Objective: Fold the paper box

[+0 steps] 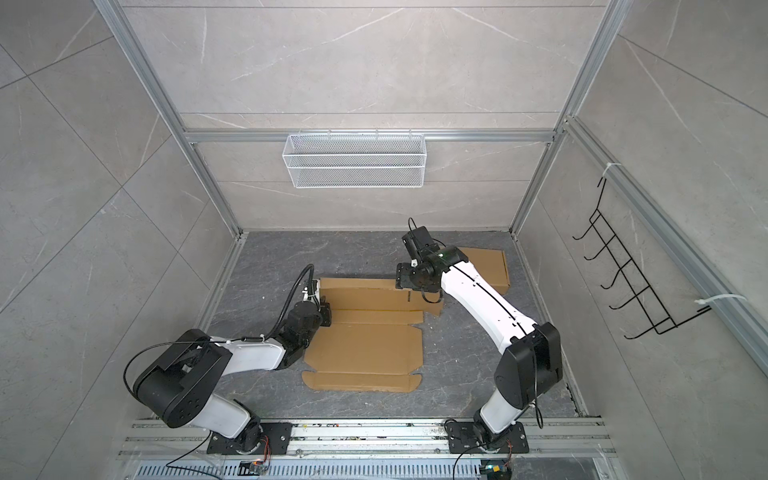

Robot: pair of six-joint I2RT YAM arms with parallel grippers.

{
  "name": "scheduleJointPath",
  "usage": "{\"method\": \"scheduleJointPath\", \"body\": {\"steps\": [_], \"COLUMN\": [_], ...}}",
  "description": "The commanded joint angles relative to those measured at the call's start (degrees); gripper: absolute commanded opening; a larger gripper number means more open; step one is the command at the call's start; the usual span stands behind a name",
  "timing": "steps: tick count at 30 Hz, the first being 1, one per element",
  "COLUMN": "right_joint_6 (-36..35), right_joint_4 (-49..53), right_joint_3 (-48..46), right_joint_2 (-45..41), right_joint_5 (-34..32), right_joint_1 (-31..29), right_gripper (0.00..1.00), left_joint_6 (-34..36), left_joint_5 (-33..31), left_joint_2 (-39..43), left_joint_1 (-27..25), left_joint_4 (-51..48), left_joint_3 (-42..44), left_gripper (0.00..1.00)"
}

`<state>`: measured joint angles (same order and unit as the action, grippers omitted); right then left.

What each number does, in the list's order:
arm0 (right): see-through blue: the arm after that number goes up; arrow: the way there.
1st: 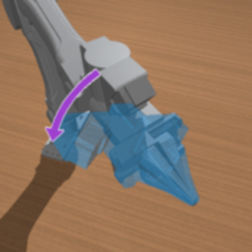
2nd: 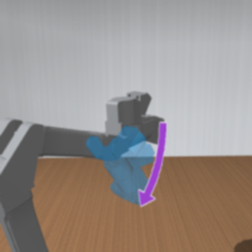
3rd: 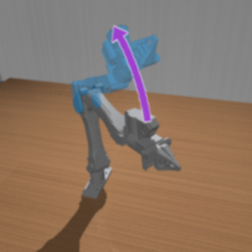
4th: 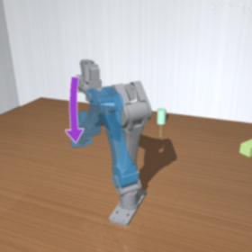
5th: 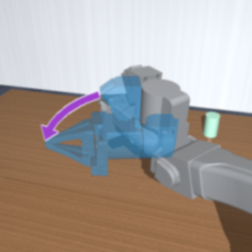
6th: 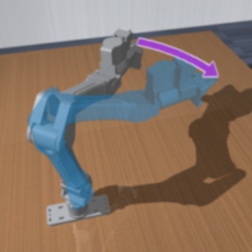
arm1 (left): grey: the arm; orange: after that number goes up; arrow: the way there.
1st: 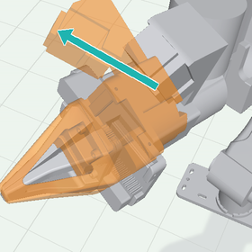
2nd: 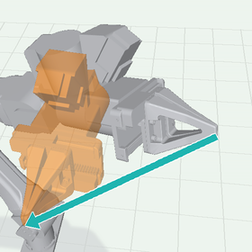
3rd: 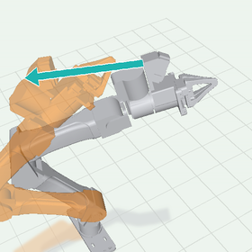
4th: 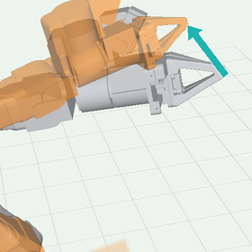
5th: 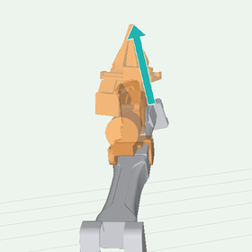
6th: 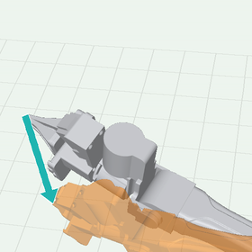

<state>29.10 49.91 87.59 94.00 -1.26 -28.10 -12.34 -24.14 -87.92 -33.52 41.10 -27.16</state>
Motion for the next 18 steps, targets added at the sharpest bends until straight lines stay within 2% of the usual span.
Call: {"method": "scheduleJointPath", "body": {"steps": [1,18], "right_joint_6": [2.53,6.57], "right_joint_4": [-1.61,-6.46], "right_joint_3": [-1.21,-5.19], "right_joint_2": [0.75,1.54], "right_joint_5": [2.62,7.55], "right_joint_1": [0.06,0.04], "right_gripper": [0.74,0.73], "left_joint_6": [0.56,0.56], "left_joint_5": [-1.28,-1.17], "left_joint_2": [-0.19,-1.02], "left_joint_1": [-0.11,-0.1], "left_joint_4": [-5.69,-4.89], "left_joint_3": [0.26,0.75], "left_gripper": [0.0,0.0]}}
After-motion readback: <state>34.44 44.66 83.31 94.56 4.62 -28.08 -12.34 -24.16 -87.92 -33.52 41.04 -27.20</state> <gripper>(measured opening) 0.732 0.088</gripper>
